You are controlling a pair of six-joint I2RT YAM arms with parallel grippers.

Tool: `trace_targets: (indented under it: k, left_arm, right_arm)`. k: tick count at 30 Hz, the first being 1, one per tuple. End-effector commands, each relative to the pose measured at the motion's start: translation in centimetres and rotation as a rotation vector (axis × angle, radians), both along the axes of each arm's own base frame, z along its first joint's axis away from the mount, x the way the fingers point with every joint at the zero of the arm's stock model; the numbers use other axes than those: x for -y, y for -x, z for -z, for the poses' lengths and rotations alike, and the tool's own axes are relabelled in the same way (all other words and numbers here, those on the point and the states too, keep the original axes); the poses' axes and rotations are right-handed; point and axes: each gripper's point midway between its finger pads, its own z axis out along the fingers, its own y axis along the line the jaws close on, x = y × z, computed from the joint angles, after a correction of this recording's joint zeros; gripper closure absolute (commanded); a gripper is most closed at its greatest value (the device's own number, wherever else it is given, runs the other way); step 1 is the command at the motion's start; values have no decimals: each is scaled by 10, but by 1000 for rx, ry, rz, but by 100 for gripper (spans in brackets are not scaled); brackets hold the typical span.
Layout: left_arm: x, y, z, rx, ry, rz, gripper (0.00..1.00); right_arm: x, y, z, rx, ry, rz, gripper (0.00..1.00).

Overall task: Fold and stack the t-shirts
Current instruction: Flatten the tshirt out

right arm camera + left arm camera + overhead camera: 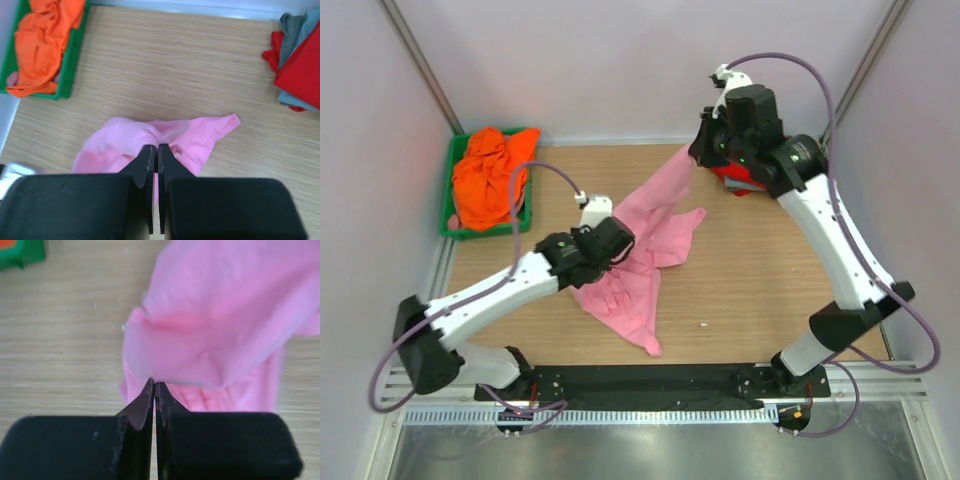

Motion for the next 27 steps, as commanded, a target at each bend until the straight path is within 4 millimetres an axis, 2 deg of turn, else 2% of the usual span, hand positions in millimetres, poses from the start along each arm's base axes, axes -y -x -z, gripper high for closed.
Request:
trace_targets:
  k: [1,2,3,4,5,6,7,8,10,11,12,13,14,15,17,18,19,20,21,22,23,24,25,26,27]
  left_arm:
    - [-9,2,-89,128,65,78,100]
    - [-15,12,-105,128,87,116,100]
    - [-10,15,-128,152,149,155,100]
    - [-8,20,-141,160,183,200,100]
    - [-11,28,-158,181,216,247,100]
    - [-2,38,-177,184,290,319,100]
    - [-1,43,-187,196,319,353,100]
    - [-6,53,-203,226,350,403,100]
    - [2,75,-231,255,455,541,100]
    - [7,83,-248,302,509,609,100]
    - [3,95,-263,354,552,672,100]
    - [8,107,-271,372,595,743,100]
    - [11,107,-279,415,618,769,100]
    - [9,108,-288,471,614,794,100]
    - [11,96,-283,478,568,766,100]
    - [16,91,-279,459,543,770,100]
    - [31,75,-258,371,486,763,100]
    - [38,68,-254,340,477,756,100]
    - [44,60,-242,292,464,751,100]
    - [48,32,-221,229,447,685,100]
    - [57,29,-195,130,495,712,99]
    - [60,20,-177,56,553,715,98]
    - [45,-21,-154,16,610,611,89]
    - [46,-25,-115,-133,704,565,84]
    - [39,-39,-91,-201,734,500,80]
  right_arm:
    - [31,47,-75,137,-84,30,99]
    - [37,58,-86,148,-105,35,99]
    - [42,69,-97,169,-126,36,99]
    - [51,86,-115,206,-159,31,99]
    - [55,100,-124,215,-186,21,99]
    - [57,112,-134,234,-214,3,99]
    - [58,123,-140,240,-239,-20,99]
    - [59,149,-154,259,-295,-84,99]
    - [62,176,-168,286,-346,-134,99]
    - [71,198,-181,332,-383,-160,99]
    - [78,209,-189,357,-408,-152,99]
    - [87,214,-195,384,-419,-122,99]
    - [110,218,-205,434,-422,-27,99]
    - [123,215,-208,452,-405,43,99]
    - [143,210,-207,457,-346,144,99]
    - [149,184,-195,421,-272,244,99]
    - [151,169,-185,400,-197,280,99]
    - [153,154,-165,342,-115,323,99]
    - [152,122,-139,271,4,395,99]
    - [153,107,-120,229,91,420,99]
    - [150,89,-86,150,192,440,99]
    - [147,73,-63,95,244,447,99]
    - [137,49,-37,46,266,433,99]
    - [144,30,5,-52,306,448,99]
    - [142,17,26,-93,296,434,99]
